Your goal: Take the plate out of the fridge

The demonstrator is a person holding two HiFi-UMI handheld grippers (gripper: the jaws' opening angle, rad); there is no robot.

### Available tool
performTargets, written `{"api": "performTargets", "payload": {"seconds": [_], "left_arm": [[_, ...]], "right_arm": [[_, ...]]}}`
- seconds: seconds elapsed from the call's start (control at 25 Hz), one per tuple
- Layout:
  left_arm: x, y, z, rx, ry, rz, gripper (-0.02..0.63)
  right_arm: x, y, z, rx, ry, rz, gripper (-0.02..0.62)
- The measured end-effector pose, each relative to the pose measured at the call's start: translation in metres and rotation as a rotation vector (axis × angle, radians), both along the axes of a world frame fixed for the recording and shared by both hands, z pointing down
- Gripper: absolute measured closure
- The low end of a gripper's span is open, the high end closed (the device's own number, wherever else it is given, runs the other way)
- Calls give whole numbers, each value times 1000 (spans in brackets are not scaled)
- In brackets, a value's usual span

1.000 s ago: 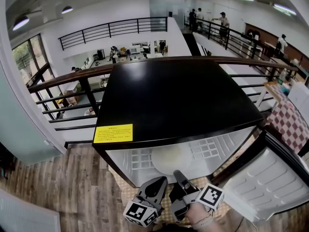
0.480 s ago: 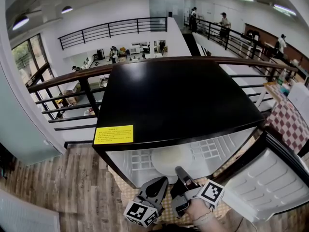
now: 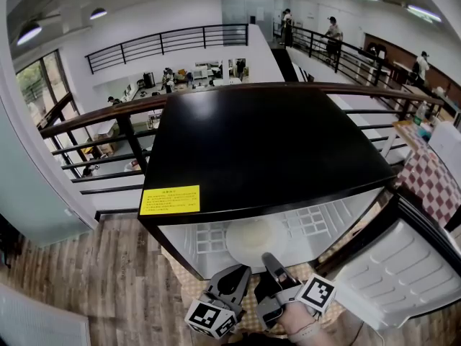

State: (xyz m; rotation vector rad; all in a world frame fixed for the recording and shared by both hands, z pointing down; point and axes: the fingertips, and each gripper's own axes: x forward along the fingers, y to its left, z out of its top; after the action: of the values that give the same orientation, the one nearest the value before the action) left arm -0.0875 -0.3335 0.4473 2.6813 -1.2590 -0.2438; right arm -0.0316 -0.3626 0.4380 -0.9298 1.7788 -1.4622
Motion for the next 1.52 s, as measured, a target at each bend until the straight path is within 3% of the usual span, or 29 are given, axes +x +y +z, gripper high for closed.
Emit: {"api": "performTargets", "payload": {"seconds": [0.36,0.92,1.2,1.52], "left_arm": [[1,2,0,1,0,10,594],[-3,2,4,-13,-7,4,594],[-6,1,4,-9,-3,-4,594],[-6,2,7,-20,-2,-5,594]], "right_arm": [[-7,-7,-1,14,42,3,492],[-6,-2,2,-30,-21,47,531],[-4,-8,3,-1,3,45,529],[-5,-10,4,7,-69,55,532]]}}
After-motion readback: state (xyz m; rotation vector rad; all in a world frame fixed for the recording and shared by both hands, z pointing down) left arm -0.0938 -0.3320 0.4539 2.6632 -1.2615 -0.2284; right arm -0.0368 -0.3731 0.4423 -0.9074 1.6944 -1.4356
